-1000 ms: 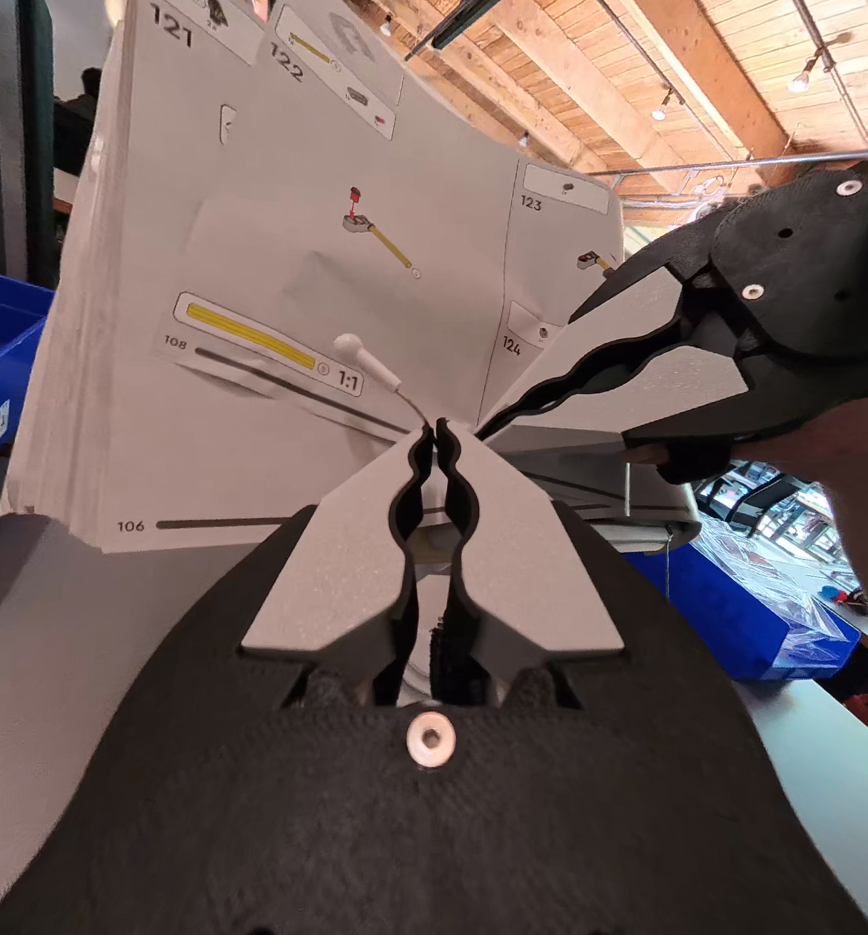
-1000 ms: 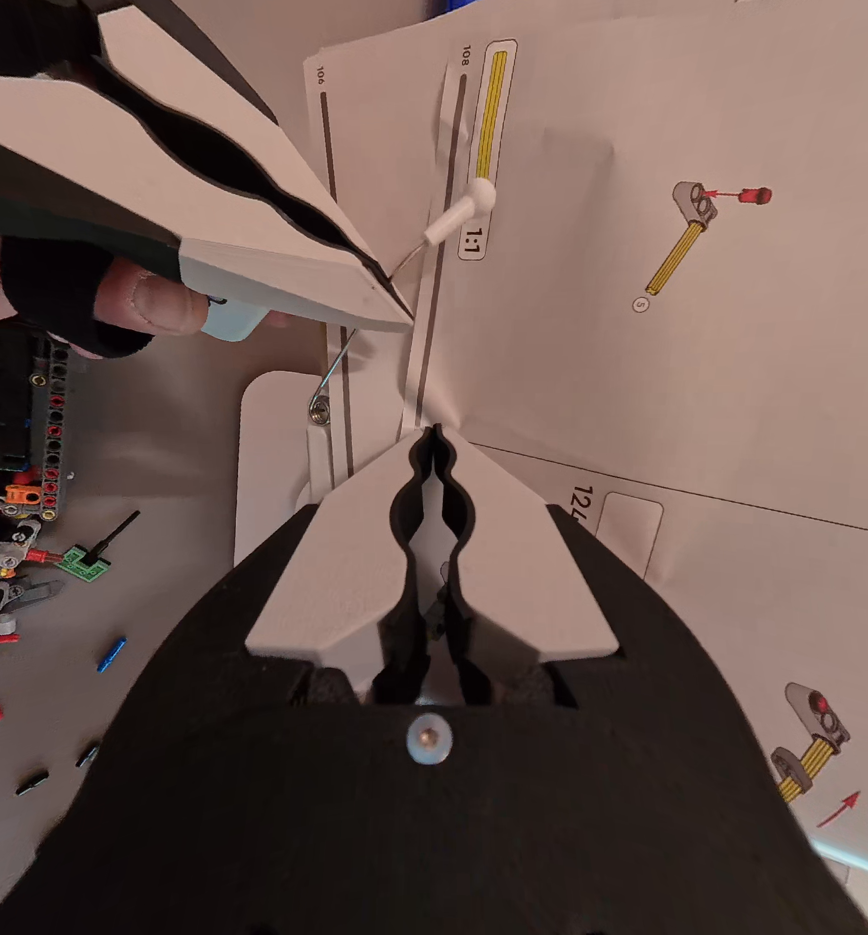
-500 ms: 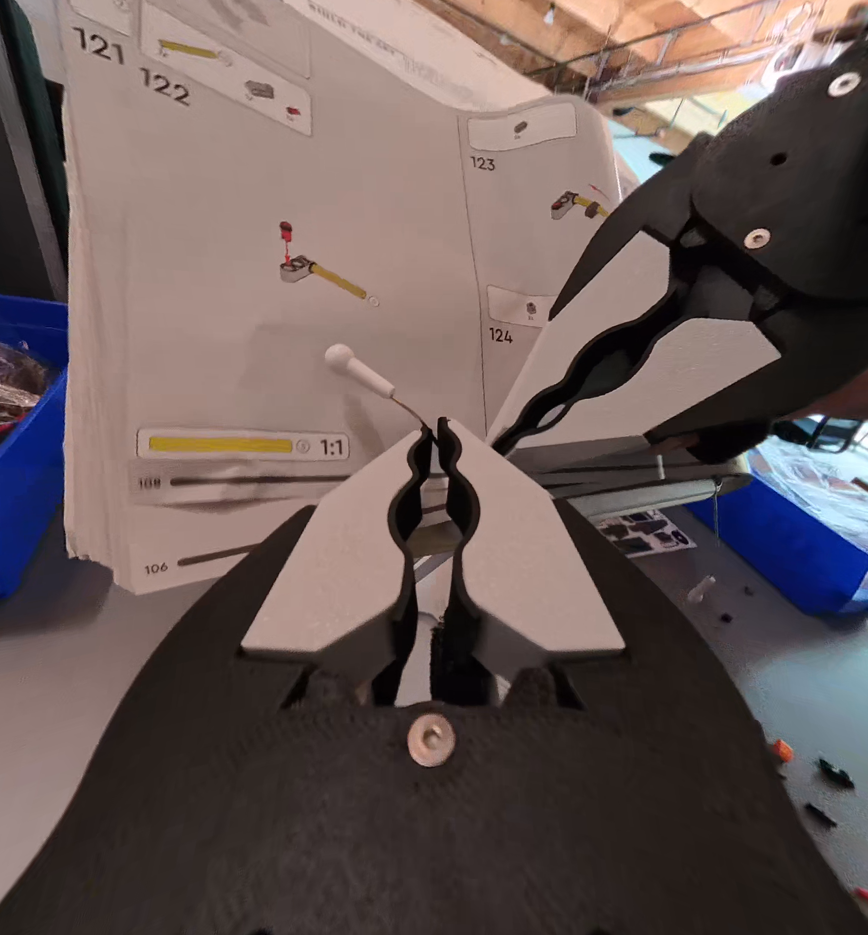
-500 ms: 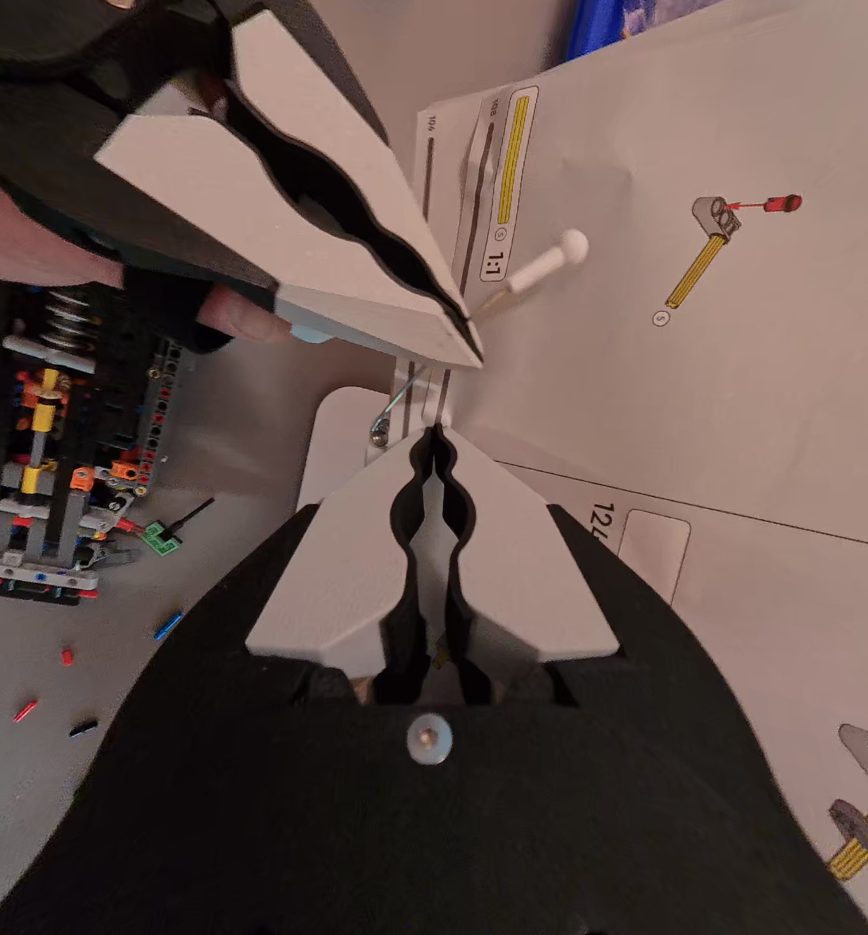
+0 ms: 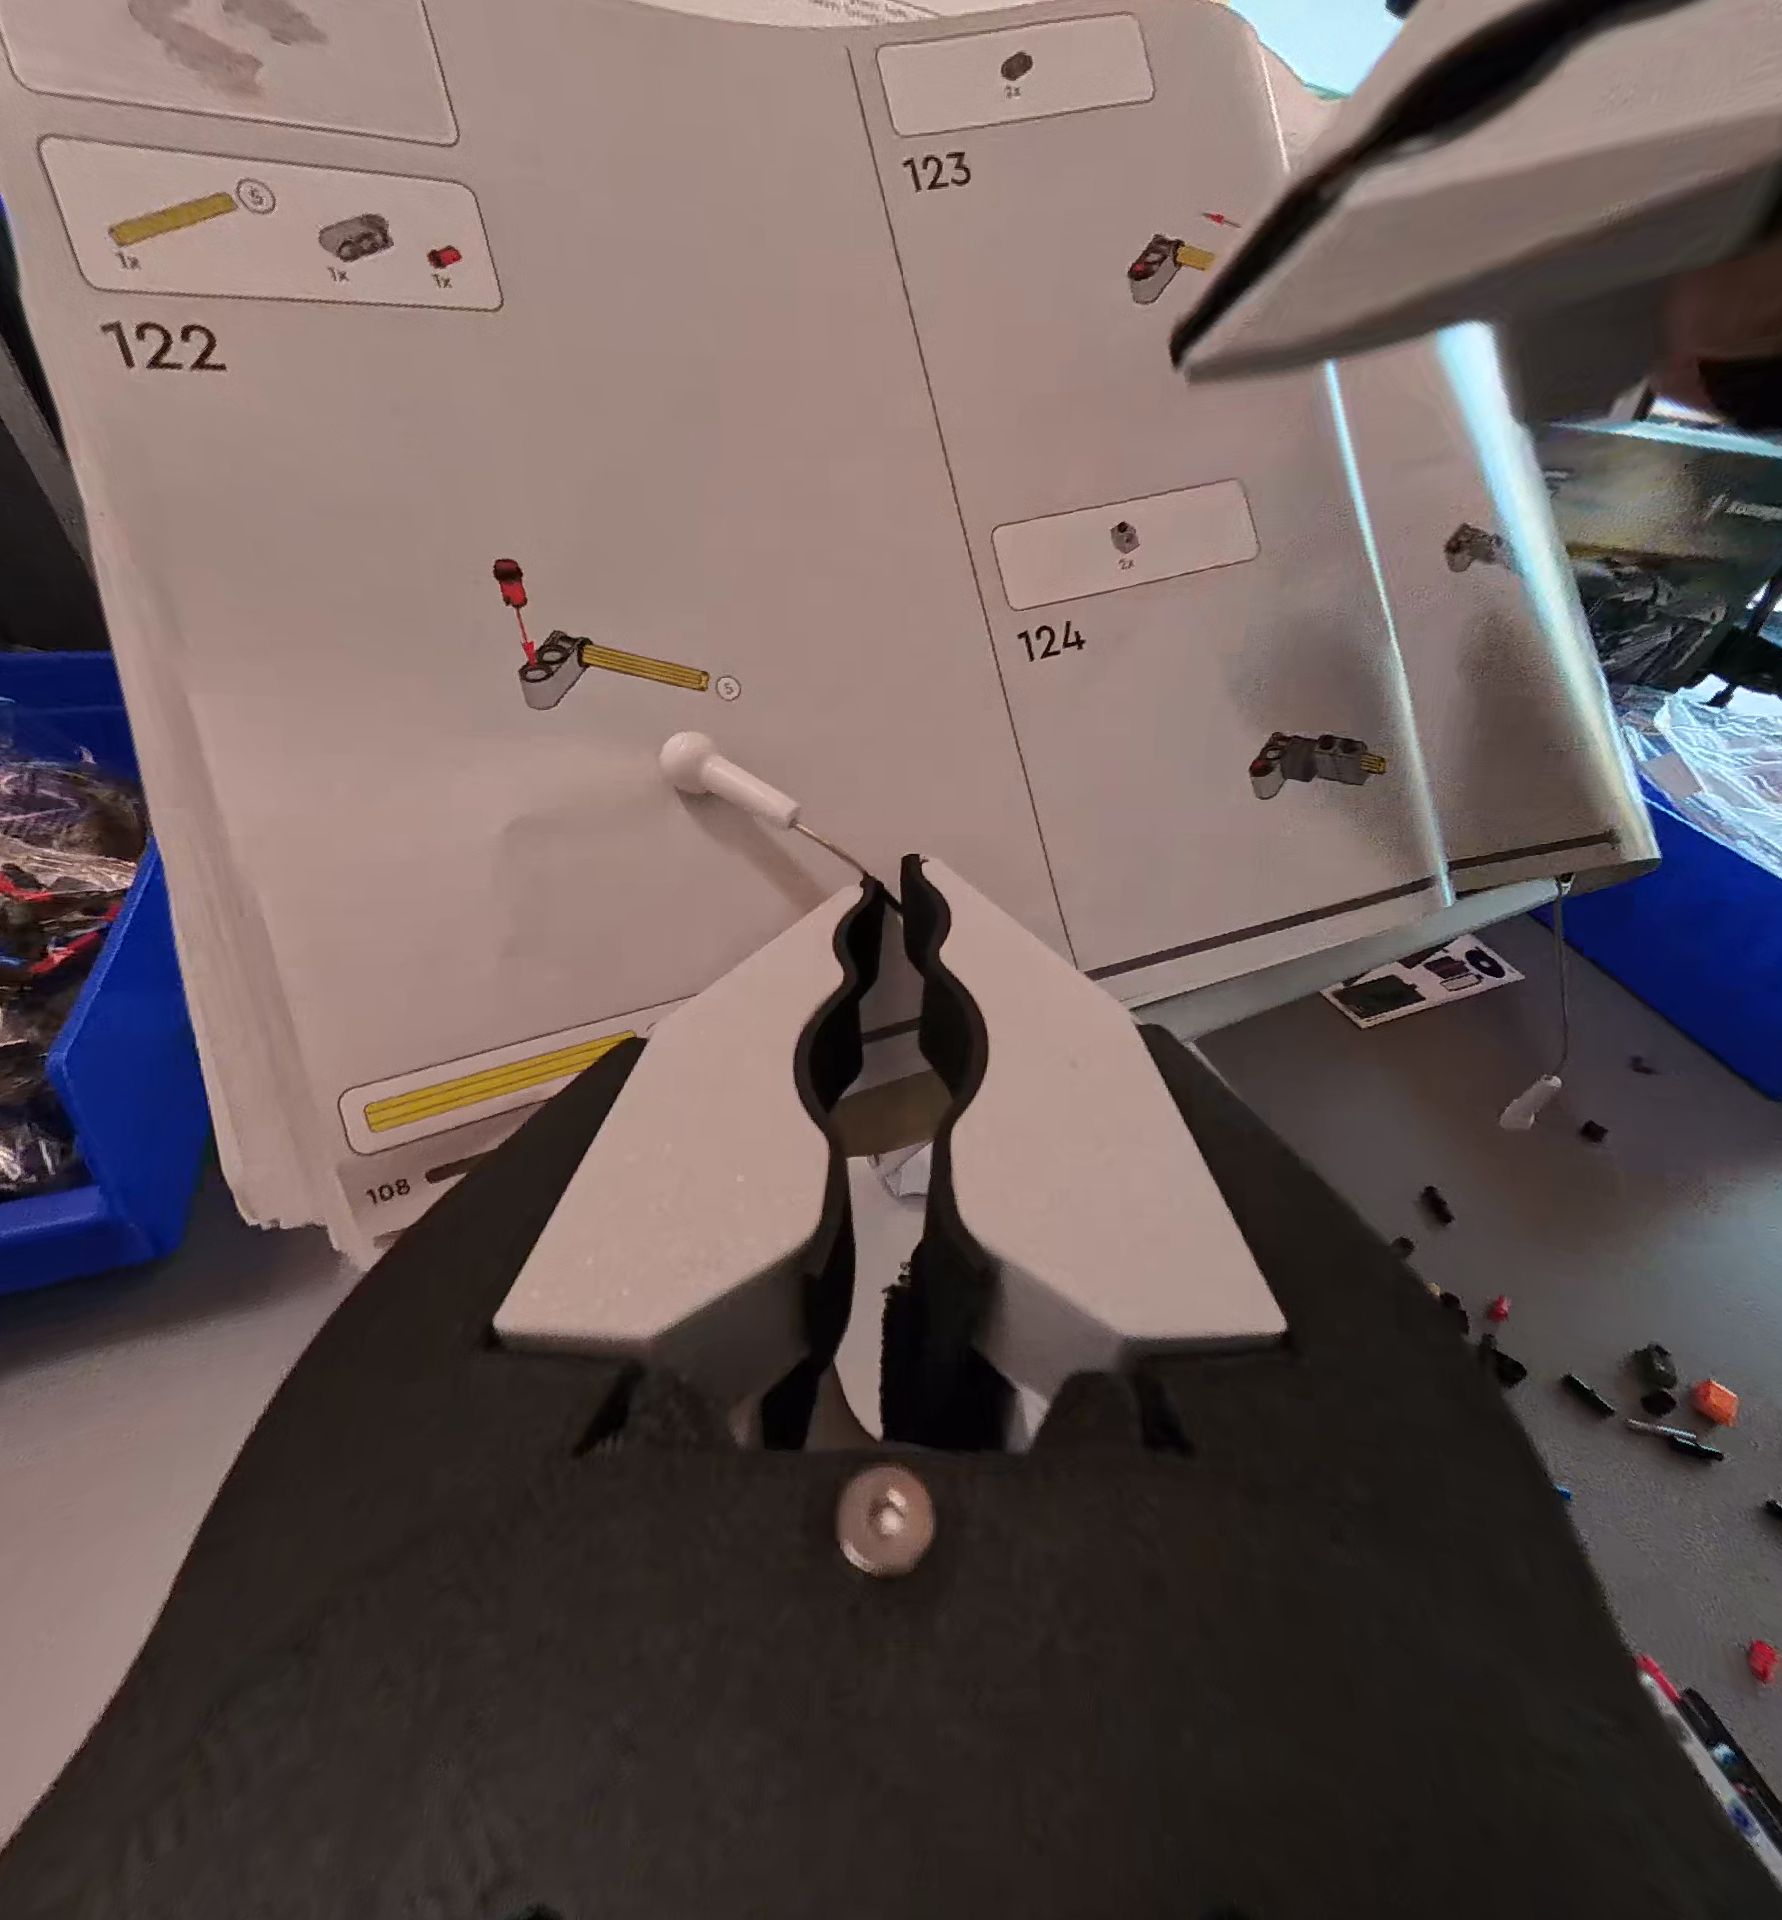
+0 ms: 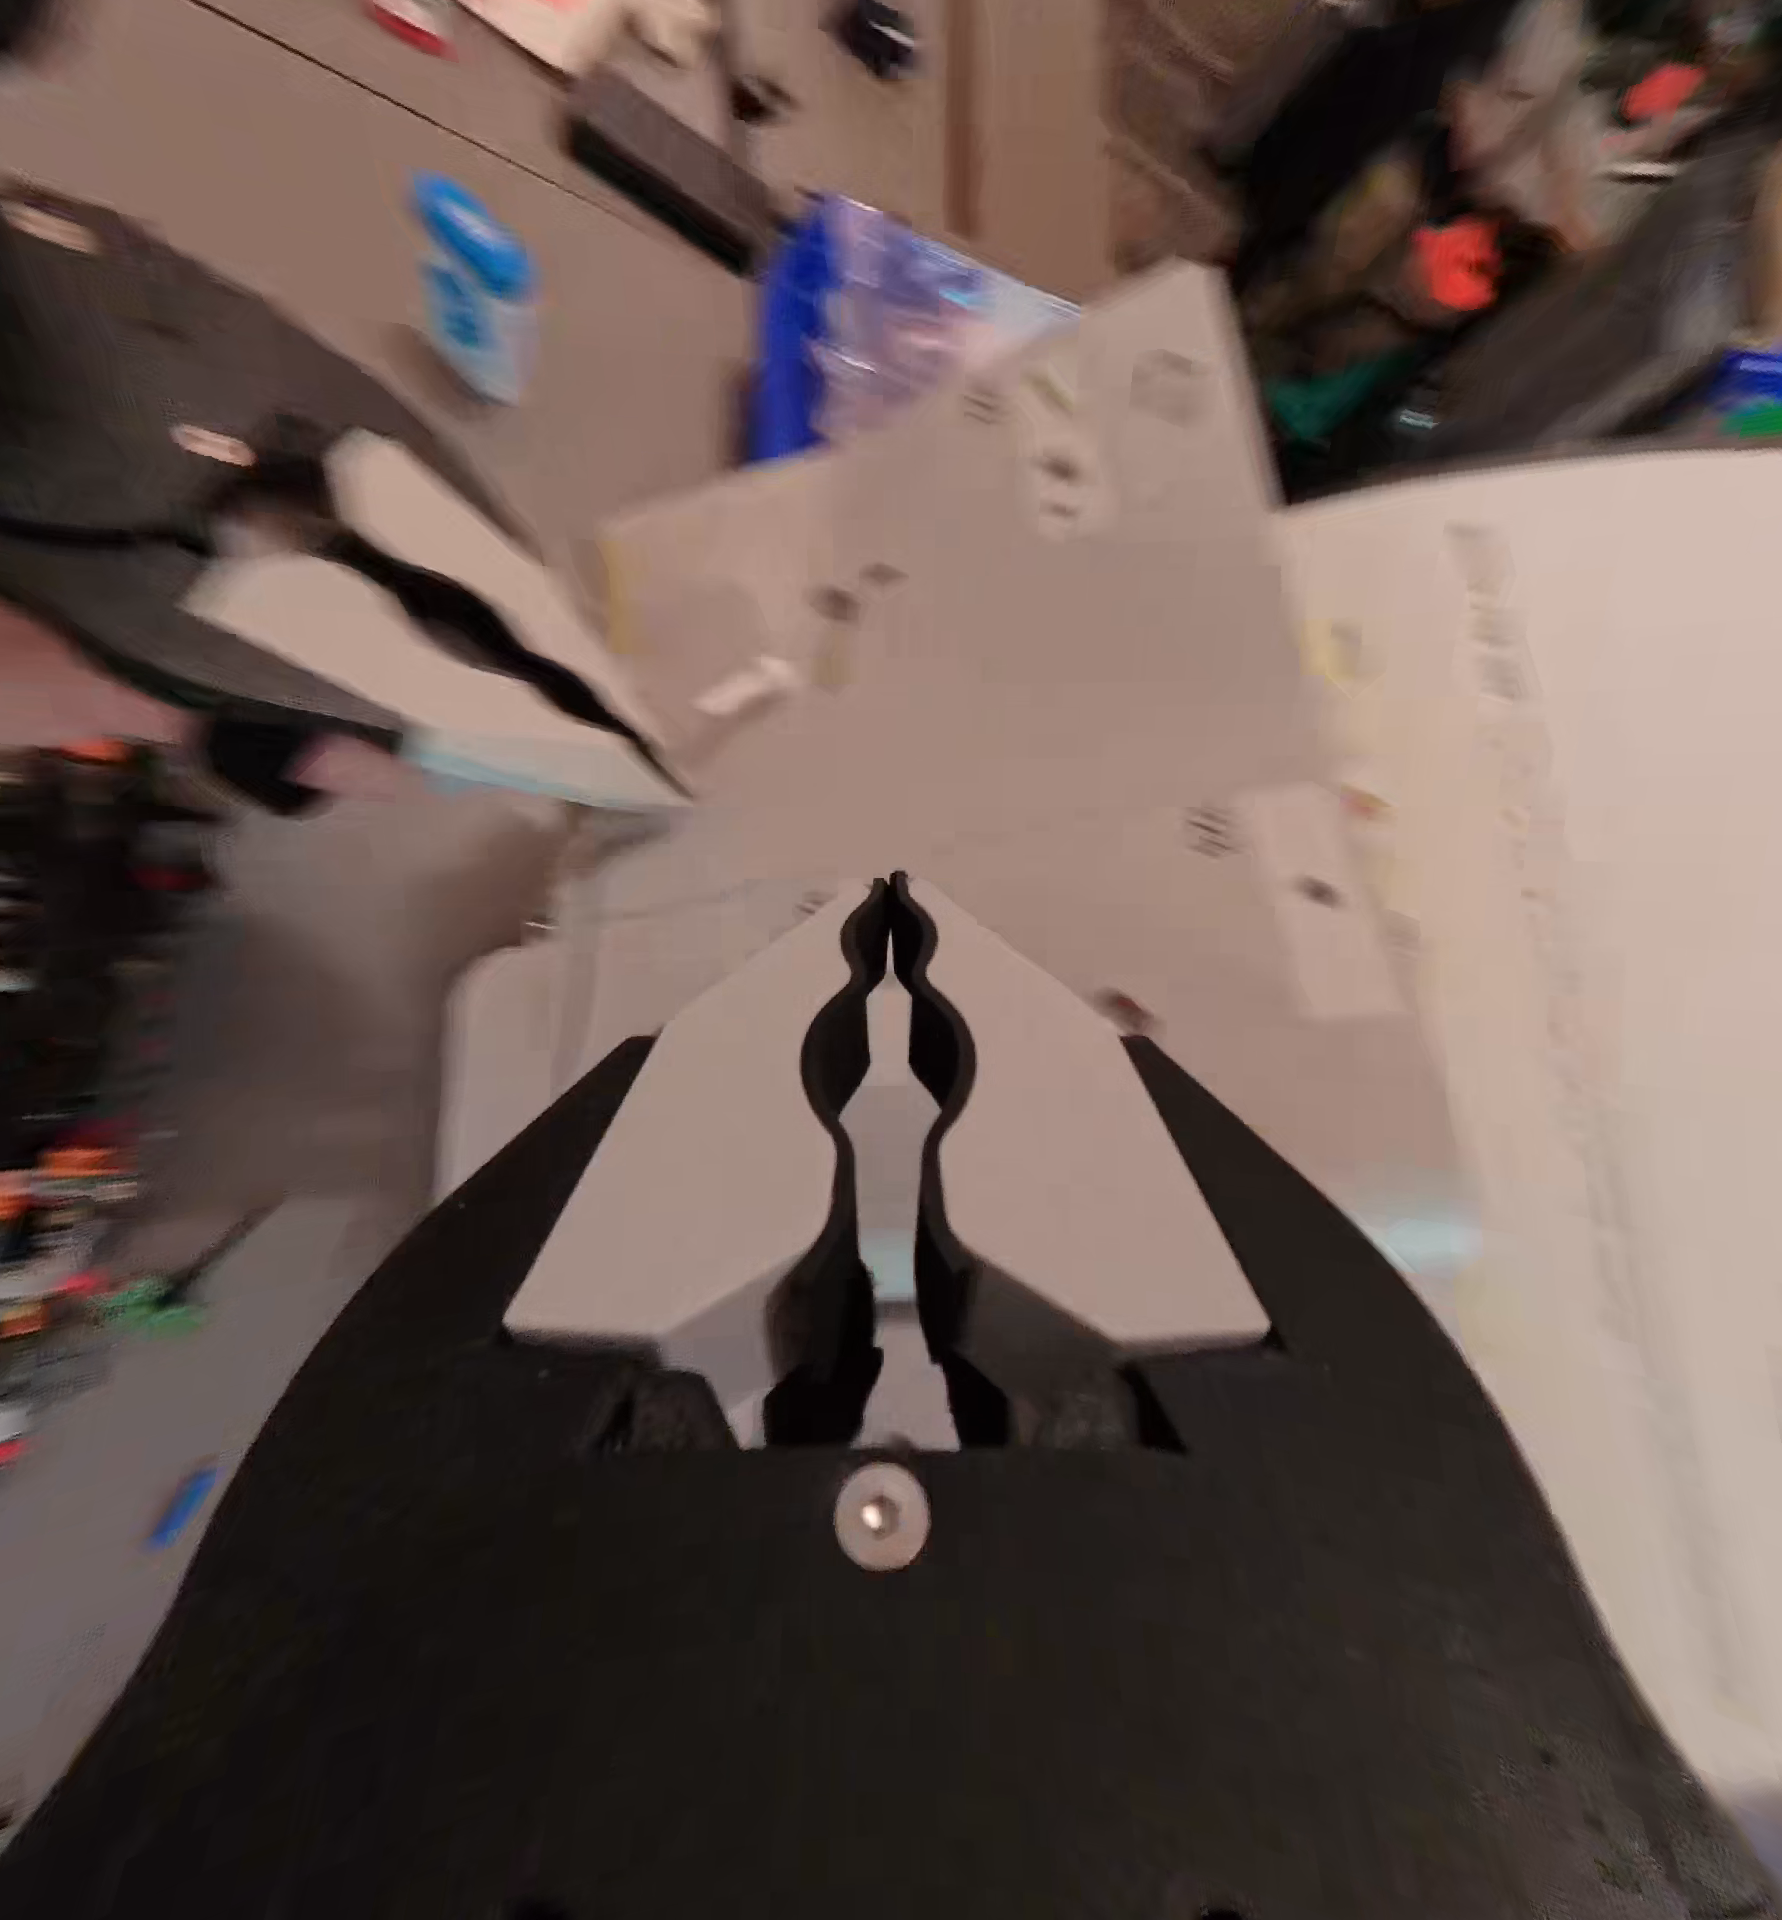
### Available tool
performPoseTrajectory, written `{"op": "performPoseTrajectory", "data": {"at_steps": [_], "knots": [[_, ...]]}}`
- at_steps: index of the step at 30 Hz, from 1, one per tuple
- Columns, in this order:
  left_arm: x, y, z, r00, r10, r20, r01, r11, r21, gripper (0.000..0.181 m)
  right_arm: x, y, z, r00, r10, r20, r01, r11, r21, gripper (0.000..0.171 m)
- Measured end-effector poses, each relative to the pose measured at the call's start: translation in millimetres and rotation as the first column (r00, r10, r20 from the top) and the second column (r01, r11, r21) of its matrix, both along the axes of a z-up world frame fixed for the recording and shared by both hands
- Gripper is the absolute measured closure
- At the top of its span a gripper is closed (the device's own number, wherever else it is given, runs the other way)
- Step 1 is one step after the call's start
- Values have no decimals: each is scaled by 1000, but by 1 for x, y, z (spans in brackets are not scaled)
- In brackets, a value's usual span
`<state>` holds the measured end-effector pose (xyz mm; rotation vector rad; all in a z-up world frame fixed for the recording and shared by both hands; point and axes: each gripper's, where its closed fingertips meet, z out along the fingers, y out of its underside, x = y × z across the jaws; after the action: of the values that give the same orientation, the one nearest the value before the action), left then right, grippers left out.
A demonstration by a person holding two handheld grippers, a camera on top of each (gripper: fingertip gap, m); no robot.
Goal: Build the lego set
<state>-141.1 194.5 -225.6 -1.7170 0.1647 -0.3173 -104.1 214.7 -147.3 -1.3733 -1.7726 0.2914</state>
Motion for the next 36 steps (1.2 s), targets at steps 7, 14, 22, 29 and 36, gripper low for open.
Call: {"op": "performPoseTrajectory", "data": {"at_steps": [7, 14, 22, 29, 36], "knots": [[1, 2, 2, 995, 23, -97, -24, 1000, -7, 179, -6, 26, -49, 977, -67, 201, 62, 998, 27, 171], [4, 9, 0, 910, 16, -415, -64, 993, -103, 176, -9, 22, -58, 959, -59, 276, 52, 998, 33, 171], [18, -14, 33, 922, -54, -383, 81, 995, 53, 127, -9, 21, -58, 962, -73, 262, 64, 997, 45, 171], [10, -43, 46, 914, -65, -401, 101, 992, 71, 128, -8, 10, -45, 982, -56, 183, 43, 996, 74, 171], [-8, -97, 23, 846, -114, -522, 136, 991, 5, 132, 52, -52, -1, 997, -27, -66, 30, 998, 47, 143]]}}
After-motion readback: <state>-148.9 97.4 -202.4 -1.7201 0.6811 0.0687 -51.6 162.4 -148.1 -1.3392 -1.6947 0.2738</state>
